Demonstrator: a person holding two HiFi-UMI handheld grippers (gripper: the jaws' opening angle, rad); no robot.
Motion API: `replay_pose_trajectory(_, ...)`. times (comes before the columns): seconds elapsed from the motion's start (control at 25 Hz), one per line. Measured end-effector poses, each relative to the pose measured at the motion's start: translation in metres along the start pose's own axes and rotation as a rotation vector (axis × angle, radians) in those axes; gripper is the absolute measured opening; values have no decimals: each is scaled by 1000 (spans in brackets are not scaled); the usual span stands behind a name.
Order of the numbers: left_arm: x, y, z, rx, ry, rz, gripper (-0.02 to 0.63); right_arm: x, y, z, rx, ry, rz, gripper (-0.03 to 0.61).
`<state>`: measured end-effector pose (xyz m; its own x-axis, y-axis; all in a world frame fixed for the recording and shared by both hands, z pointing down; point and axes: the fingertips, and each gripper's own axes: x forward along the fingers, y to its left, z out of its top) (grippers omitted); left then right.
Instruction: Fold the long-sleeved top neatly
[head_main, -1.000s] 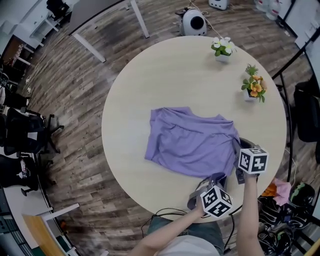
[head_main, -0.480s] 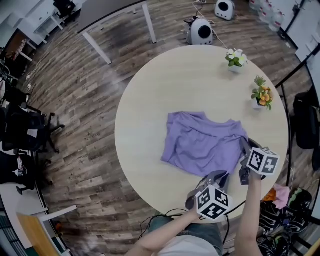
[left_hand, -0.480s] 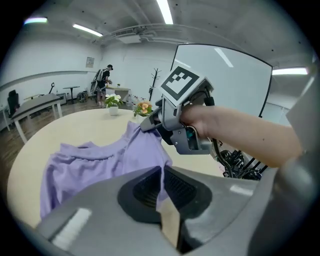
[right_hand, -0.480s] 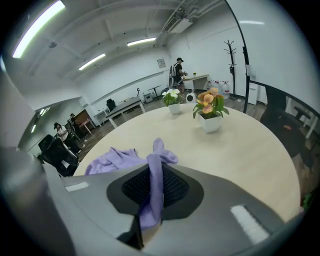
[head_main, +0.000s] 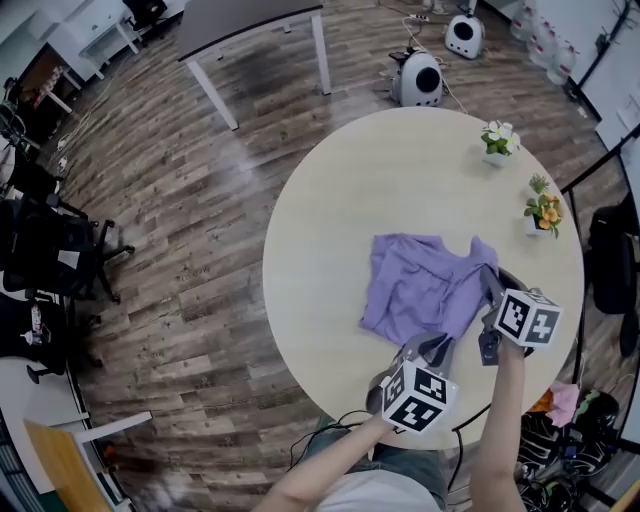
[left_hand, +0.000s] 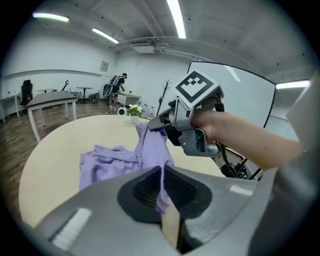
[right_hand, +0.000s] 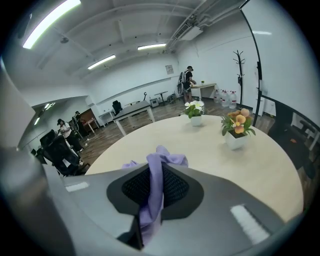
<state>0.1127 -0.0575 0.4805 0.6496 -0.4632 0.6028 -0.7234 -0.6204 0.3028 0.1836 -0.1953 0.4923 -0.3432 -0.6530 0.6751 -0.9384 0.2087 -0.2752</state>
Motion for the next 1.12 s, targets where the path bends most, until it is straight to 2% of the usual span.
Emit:
replay_pose_trajectory(0.36,-38,52,-7,-75,-36,41,129,31,68,12,-84,17,26,64)
replay_pose_trajectory(0.52,-47,74,-20,-137,-38,58,130,50,93,7,-142,45,28,64)
replay_pose_trajectory(0.8,-53,114,-55,-289,-14,92,130,91,134,-14,-229,127,34,67)
replay_pose_trajectory(1.12,-47,145,-89,-389,30,127,132,136,155,-46,-296,227,24,71)
